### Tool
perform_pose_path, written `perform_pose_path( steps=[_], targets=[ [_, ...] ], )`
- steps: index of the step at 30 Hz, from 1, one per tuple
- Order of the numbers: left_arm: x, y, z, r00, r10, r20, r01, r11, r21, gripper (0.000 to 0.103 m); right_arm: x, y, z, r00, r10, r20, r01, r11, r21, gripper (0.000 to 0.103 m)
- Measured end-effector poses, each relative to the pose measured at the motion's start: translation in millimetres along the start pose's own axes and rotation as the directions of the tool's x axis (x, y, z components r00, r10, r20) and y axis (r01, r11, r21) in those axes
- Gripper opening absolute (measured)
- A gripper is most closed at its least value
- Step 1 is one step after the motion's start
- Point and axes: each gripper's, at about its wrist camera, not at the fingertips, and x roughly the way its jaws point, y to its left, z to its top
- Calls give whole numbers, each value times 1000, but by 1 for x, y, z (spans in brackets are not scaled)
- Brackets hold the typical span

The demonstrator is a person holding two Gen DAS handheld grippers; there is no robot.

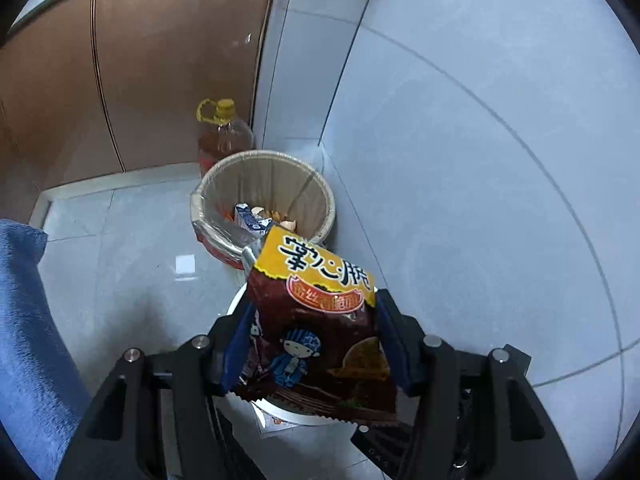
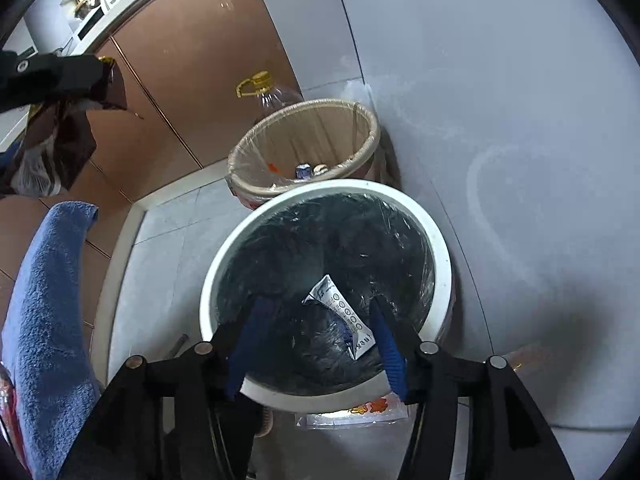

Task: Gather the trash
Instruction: 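Open the right tool over the white bin while the left tool releases the snack bag, then move both open tools back over the table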

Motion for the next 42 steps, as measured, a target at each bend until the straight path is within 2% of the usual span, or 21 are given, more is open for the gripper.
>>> perform_pose_path(
  steps=[4,9,14,18,25,30,33,35,36,39,42],
  targets=[
    [-24,-1,1,999,-41,18,41,999,-2,56,-20,15,-6,1000,-14,23,14,1000,-22,60],
    [-62,2,-2,986,-163,37,164,986,-38,58,-50,29,-15,999,-11,49,12,999,-31,61],
    [-88,6,4,982,-175,75,180,982,-64,58,-70,41,-17,997,-5,76,9,998,-56,63],
    [-74,4,12,985,-165,55,168,984,-66,63,-71,39,-19,997,-14,80,19,998,-61,65],
    [0,2,10,981,-181,-68,173,979,-109,65,-48,21,-33,999,-31,15,31,999,-31,65],
    [14,4,-2,982,-168,-84,159,981,-109,65,-39,12,-35,1000,-30,-2,30,1000,-3,65],
    [-1,7,-7,988,-148,-36,143,982,-120,65,-44,15,-35,1000,-23,12,23,1000,-3,69],
    [-27,8,-12,991,-131,36,135,983,-125,65,-51,21,-33,999,-14,35,14,1000,-11,72],
    [-49,6,-17,990,-106,96,117,986,-121,65,-57,25,-32,999,-10,48,11,1000,-18,74],
    [-103,5,-25,975,-63,214,86,992,-96,65,-77,40,-26,996,18,92,-13,999,-49,74],
    [-159,10,-38,956,-12,293,34,997,-70,65,-105,63,-22,988,60,139,-47,994,-97,74]
  ],
)
